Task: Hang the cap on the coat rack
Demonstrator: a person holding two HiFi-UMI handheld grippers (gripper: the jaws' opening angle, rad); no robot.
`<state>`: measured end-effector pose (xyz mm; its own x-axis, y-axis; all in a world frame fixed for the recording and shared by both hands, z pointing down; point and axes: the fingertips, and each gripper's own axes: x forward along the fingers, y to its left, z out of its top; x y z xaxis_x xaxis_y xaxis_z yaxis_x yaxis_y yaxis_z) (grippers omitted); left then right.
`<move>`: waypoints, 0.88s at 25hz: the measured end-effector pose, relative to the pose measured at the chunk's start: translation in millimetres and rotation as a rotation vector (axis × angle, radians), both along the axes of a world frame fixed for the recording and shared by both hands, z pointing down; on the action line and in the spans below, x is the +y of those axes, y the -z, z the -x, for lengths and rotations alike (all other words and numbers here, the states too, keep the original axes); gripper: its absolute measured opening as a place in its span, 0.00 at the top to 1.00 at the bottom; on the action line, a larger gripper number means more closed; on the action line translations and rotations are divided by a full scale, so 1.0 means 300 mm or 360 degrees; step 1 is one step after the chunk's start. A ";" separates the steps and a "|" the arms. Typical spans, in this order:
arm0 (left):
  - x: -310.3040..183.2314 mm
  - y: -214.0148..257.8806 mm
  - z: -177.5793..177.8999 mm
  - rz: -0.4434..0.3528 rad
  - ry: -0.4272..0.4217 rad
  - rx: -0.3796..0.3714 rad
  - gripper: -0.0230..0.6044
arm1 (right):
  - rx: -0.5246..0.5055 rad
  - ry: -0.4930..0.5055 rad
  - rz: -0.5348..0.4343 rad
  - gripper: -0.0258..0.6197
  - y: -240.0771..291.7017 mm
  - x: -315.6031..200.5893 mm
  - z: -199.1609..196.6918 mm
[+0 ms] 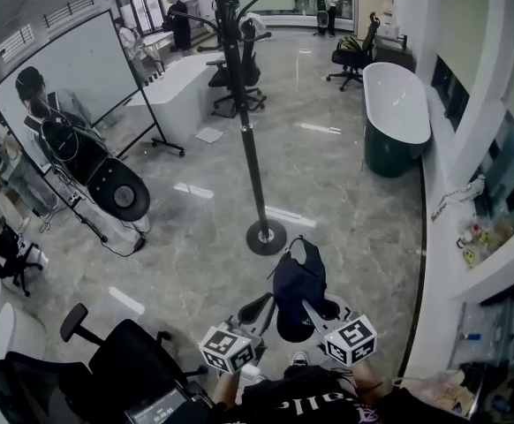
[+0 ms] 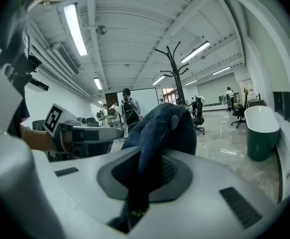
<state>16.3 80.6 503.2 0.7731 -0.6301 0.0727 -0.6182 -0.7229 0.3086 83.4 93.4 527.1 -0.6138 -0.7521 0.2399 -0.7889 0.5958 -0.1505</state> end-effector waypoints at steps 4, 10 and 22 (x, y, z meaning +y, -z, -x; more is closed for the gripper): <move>-0.029 -0.012 -0.068 0.0002 0.0007 -0.0007 0.96 | -0.0008 0.0007 0.0004 0.90 -0.021 -0.027 -0.063; -0.069 -0.023 -0.139 0.0024 0.0014 -0.0041 0.96 | -0.0039 0.0020 0.0022 0.90 -0.041 -0.075 -0.132; -0.202 -0.053 -0.163 0.0061 0.0039 -0.0048 0.96 | -0.0050 0.0020 0.0048 0.90 -0.071 -0.202 -0.175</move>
<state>65.2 20.1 519.0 0.7546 -0.6451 0.1202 -0.6450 -0.6955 0.3166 135.9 32.7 548.5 -0.6308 -0.7370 0.2427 -0.7760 0.6005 -0.1930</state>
